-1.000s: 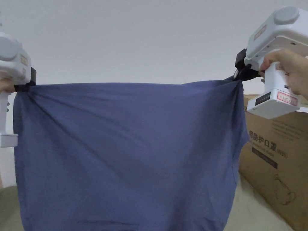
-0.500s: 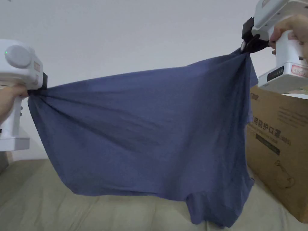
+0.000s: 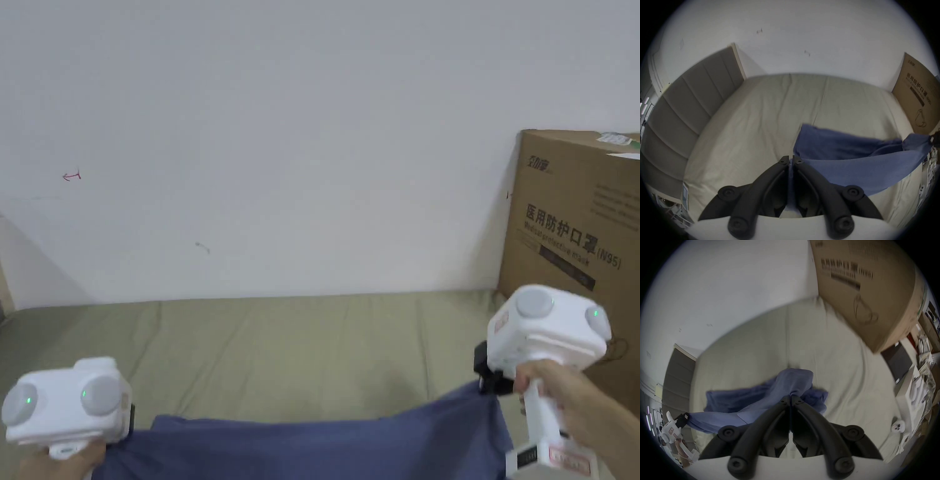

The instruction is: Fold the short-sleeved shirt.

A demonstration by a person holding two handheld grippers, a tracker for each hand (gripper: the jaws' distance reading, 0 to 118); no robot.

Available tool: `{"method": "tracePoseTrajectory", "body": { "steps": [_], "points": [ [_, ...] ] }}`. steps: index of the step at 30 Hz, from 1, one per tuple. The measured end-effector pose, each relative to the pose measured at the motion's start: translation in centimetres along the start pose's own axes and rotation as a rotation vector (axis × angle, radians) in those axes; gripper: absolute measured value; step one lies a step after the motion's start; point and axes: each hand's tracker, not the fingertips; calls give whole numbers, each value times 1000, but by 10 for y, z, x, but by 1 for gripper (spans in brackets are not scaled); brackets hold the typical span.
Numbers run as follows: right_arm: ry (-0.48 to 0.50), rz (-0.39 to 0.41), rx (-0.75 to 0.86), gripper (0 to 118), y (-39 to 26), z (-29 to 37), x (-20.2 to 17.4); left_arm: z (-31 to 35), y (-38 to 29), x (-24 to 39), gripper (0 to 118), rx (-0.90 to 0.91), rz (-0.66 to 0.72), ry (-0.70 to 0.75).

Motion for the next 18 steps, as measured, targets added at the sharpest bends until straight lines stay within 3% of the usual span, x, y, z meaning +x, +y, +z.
{"method": "tracePoseTrajectory", "body": {
  "steps": [6, 10, 13, 16, 18],
  "points": [
    [3, -18, -58, 1, -33, -50, 31, -23, -55, -11, 1, -52, 30, -16],
    [54, 40, 16, 1, -65, -14, 45, 15, -94, -34, 1, 26, 86, -79],
    [91, 59, 90, 1, -115, 33, 63, 56, -126, -47, 1, 83, 42, -78],
    [149, 38, 128, 1, -176, 74, 85, 103, -172, -61, 1, 95, -8, -107],
    [134, 26, 120, 1, -220, 93, 97, 133, -209, -67, 1, 93, -25, -125]
  ]
}}
